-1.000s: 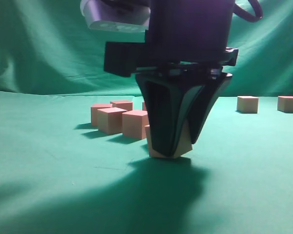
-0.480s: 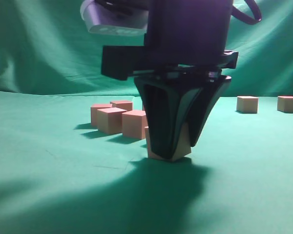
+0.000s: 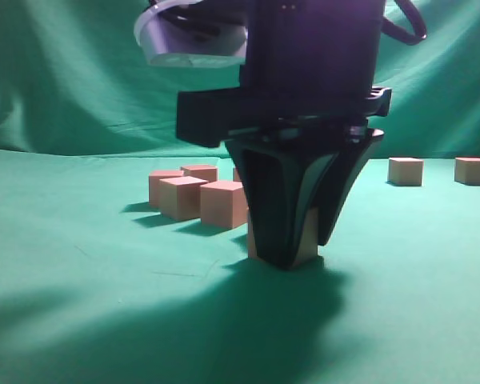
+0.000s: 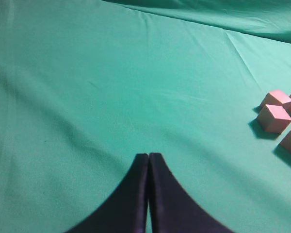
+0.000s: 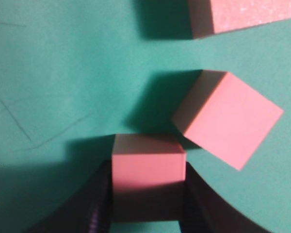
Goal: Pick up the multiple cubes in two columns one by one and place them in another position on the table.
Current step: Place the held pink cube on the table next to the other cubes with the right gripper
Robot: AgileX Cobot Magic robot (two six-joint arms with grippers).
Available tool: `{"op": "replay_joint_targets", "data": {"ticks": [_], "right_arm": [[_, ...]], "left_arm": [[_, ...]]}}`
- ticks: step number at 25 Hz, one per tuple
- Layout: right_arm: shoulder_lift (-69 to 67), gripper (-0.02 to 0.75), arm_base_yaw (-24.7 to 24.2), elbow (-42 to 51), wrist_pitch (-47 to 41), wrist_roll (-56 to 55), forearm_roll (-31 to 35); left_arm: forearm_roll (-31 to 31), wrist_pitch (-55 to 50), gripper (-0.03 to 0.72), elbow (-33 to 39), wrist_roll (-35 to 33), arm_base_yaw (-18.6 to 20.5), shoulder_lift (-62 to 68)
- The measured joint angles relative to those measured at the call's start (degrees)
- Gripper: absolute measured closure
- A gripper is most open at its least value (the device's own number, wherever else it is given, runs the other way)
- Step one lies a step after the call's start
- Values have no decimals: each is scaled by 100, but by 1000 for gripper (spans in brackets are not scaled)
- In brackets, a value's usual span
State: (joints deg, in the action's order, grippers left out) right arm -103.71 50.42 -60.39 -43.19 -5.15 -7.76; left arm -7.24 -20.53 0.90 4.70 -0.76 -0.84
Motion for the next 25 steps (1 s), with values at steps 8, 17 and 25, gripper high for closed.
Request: {"op": "replay_joint_targets", "data": {"ticks": [8,17,25], "right_arm": [[-35,387,0,0,-53,-10,-25],[-57,55,0,-304,-781,-10,32],[-57,69,0,-1718,-2368,64,-22]], "left_arm": [[0,0,688,0,0,0,0],[0,0,688,0,0,0,0],[0,0,688,0,0,0,0]]}}
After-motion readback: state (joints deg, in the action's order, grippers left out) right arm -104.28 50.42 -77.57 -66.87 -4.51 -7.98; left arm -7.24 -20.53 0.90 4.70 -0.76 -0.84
